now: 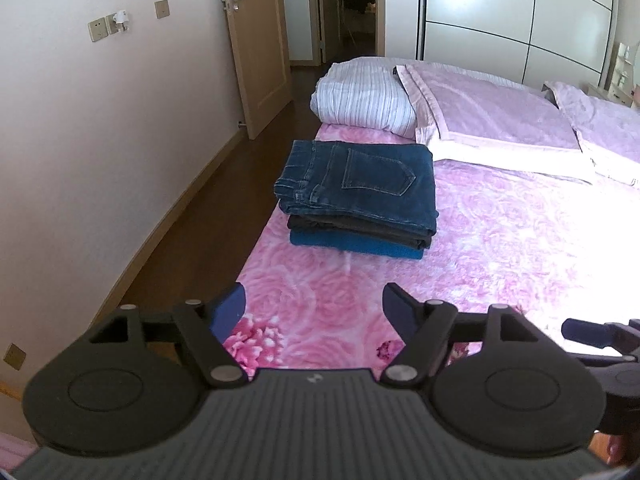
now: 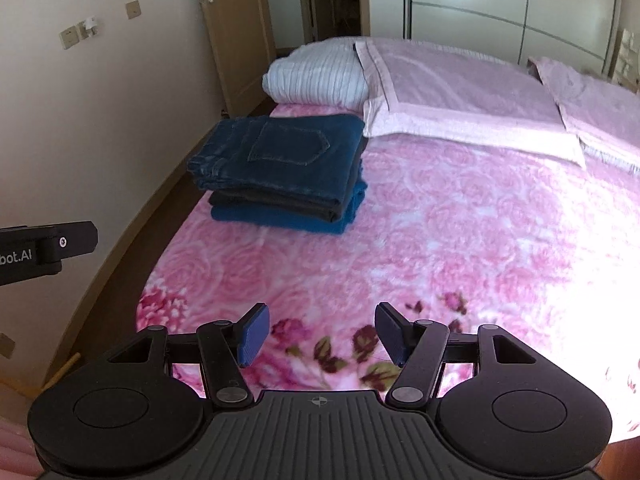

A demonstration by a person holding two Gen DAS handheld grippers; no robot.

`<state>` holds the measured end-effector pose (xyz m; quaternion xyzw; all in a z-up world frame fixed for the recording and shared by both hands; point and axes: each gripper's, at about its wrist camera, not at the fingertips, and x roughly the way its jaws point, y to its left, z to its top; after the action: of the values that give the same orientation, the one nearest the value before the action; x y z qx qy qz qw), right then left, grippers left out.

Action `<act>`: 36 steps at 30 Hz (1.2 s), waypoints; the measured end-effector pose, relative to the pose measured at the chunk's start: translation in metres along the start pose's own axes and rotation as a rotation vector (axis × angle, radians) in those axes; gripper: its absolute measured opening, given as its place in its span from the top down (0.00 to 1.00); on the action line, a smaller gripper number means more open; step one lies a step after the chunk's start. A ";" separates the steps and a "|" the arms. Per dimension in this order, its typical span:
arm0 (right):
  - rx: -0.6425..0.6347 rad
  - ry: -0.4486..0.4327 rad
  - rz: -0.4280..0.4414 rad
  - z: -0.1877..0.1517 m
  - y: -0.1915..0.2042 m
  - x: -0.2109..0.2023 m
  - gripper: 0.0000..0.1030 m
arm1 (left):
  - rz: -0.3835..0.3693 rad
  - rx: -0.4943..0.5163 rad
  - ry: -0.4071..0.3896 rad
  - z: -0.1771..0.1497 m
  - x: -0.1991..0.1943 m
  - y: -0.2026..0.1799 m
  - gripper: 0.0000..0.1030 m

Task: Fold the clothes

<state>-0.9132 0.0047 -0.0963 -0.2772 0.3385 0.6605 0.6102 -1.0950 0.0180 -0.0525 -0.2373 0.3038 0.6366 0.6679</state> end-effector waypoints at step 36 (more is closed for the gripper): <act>0.075 0.066 -0.008 0.008 0.034 0.036 0.40 | -0.058 0.056 0.059 -0.007 0.055 0.027 0.30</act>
<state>-0.9506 0.0324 -0.1156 -0.2771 0.3818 0.6353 0.6115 -1.1226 0.0543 -0.0942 -0.2459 0.3340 0.6011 0.6832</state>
